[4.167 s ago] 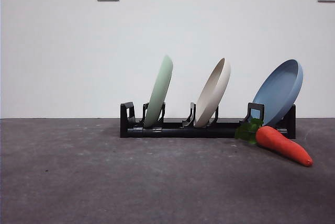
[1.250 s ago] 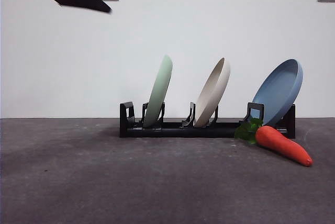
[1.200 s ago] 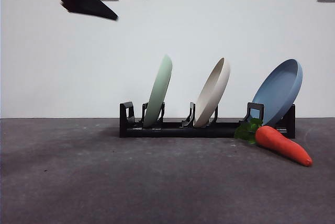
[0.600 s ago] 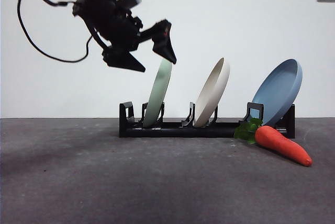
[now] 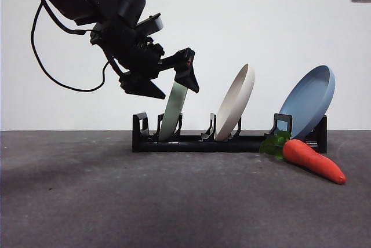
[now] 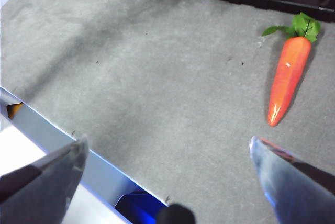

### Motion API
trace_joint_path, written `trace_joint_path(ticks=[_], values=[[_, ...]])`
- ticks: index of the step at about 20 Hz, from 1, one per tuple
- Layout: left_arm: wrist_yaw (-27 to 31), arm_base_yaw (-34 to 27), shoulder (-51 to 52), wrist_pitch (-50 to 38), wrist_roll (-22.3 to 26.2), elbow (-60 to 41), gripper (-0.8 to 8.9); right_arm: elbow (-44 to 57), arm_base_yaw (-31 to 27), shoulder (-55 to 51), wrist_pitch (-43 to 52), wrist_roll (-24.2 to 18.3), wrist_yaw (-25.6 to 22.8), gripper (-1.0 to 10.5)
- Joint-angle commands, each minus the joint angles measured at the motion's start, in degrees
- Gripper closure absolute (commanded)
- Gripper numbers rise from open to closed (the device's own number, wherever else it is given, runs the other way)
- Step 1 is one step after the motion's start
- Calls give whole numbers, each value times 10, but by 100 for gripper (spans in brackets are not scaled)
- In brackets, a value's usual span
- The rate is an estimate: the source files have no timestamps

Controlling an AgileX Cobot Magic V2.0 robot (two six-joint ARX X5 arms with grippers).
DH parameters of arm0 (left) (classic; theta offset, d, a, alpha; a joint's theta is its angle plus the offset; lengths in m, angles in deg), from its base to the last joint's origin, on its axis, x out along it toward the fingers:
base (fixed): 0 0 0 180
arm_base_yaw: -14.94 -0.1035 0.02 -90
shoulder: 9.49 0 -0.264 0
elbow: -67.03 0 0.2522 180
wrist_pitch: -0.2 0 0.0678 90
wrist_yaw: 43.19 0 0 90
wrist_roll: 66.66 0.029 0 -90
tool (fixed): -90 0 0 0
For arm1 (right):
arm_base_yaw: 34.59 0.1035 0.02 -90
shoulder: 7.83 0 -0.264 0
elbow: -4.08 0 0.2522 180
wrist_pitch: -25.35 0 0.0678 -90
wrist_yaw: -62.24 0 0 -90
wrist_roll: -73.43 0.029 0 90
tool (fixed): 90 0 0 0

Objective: Take the green plate from the plate rack,put the plate on the table,take the carrot from the table,put the carrot in the plate

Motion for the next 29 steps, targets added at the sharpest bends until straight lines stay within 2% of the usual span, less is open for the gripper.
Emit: trace_joint_path(ticks=[1, 2, 8, 16, 23, 27, 29], values=[[-1, 4, -5, -5, -3, 2, 579, -2, 1, 8, 1, 6, 0, 321], [-1, 6, -5, -4, -3, 2, 652, -2, 1, 10, 0, 6, 0, 321], [-10, 10, -5, -5, -3, 2, 821, -2, 1, 19, -1, 6, 0, 321], [-46, 9, 9, -7, -4, 5, 821, -2, 1, 19, -1, 6, 1, 321], [-42, 9, 116, 14, -3, 5, 821, -2, 1, 19, -1, 6, 1, 321], [-42, 21, 211, 116, 16, 5, 820, -2, 1, 19, -1, 7, 1, 321], [-19, 40, 264, 211, 71, 5, 820, -2, 1, 19, 0, 8, 1, 320]])
